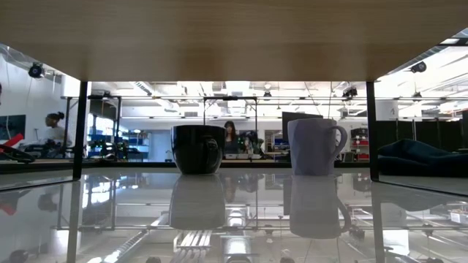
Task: Stack small to large cups/mugs on shelf
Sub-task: Put the purple cup on the shelf
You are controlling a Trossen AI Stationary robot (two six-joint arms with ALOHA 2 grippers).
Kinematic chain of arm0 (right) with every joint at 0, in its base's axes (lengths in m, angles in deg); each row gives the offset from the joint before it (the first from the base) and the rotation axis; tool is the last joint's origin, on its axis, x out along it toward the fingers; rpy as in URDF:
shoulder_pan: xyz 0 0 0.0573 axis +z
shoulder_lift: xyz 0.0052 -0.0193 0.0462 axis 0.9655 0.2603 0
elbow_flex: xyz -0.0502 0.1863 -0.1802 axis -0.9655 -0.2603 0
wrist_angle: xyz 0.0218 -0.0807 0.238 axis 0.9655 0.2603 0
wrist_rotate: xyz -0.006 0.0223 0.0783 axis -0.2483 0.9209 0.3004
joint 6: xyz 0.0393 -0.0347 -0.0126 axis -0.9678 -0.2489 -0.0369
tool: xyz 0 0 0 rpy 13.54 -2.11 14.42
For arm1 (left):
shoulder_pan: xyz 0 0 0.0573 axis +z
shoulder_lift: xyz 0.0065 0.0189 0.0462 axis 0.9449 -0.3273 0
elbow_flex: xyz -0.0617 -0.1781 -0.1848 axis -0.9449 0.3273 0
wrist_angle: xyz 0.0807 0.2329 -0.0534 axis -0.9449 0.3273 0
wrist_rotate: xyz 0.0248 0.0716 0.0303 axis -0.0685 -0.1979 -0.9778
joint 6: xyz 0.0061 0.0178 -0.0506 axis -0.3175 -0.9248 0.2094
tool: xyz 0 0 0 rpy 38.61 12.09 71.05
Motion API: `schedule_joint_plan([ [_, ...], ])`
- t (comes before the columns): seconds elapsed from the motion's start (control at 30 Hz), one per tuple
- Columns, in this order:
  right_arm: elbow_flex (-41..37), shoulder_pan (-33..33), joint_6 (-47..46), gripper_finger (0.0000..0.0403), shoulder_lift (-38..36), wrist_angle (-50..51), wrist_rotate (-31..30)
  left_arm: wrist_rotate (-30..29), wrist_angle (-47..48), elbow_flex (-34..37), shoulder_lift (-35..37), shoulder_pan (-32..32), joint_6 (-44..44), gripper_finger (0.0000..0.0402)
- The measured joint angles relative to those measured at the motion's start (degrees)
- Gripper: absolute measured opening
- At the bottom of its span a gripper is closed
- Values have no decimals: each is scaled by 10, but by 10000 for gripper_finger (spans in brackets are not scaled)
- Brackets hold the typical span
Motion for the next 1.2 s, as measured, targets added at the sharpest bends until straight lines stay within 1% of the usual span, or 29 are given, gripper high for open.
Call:
schedule_joint_plan([
  [0.23, 0, 0, 0, 13, 0, -1, 13, -2, -2, 0, 0, 1, 0, 0],
  [0.4, -1, 0, -1, 13, 5, 1, 11, -13, -2, 2, -3, 2, 0, 0],
  [0.63, -1, 0, 0, 13, 19, 2, 11, -10, -12, 3, -17, 1, 0, 0],
  [0.9, -1, 0, -5, 14, 20, 0, 10, -8, -10, 4, -16, 2, 0, 0],
  [1.0, 3, 0, -19, 32, 20, -7, 7, -11, -10, 4, -16, 2, 0, 0],
  [1.2, 3, 0, -25, 95, 20, -5, 5, -12, -10, 4, -17, 2, 0, 0],
])
